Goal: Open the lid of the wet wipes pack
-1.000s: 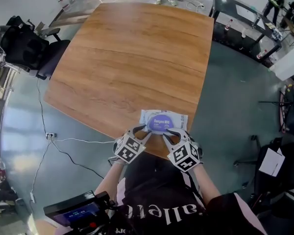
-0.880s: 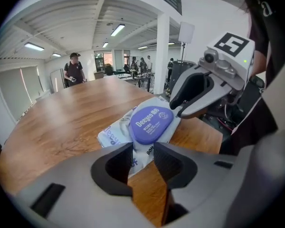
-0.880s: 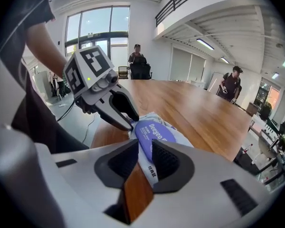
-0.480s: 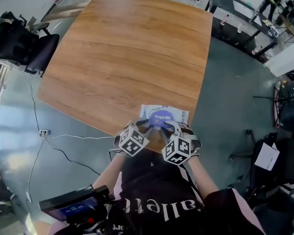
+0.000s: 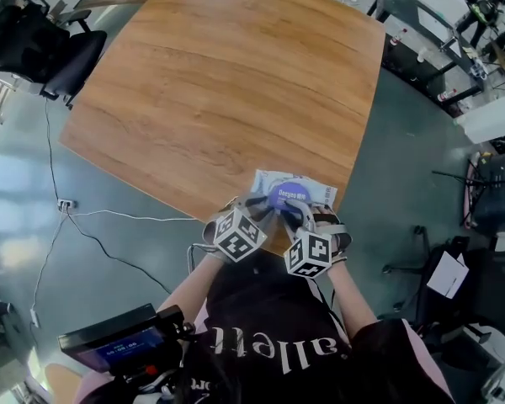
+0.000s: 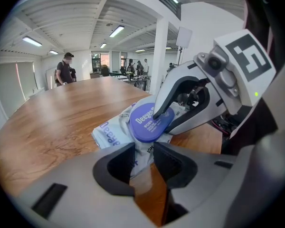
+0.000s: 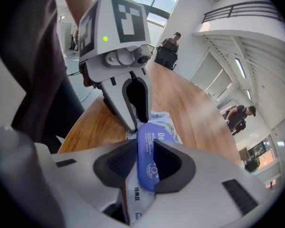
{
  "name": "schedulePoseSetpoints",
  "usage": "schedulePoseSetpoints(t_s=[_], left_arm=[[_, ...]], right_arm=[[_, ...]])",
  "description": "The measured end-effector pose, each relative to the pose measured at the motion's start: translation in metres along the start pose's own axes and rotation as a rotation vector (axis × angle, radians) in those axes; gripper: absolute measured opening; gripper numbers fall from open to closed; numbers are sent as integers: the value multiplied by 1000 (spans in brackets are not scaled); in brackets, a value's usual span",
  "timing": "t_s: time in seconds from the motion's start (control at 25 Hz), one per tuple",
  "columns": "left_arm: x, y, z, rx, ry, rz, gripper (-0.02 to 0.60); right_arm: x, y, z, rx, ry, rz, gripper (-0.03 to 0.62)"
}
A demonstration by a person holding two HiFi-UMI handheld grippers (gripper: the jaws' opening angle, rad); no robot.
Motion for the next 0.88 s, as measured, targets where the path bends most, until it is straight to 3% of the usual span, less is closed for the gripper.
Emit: schedulePoseSetpoints(t_s=[0.28, 0.88], left_arm=[[0, 2, 1, -6, -3, -15, 120], [-4, 3, 0, -13, 5, -44, 118]], right_arm=[[4, -7, 4, 16, 23, 214, 92], [-3, -7, 11, -3, 0, 184, 109]])
Point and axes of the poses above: the fingertips, and each gripper's own axes: z backward along the fingers, x to its left, y out of its underside, the point moved 8 cm from there along z, backward along the fingers, and after that the axes turned 1 degree about x, right-handed, at the moved point
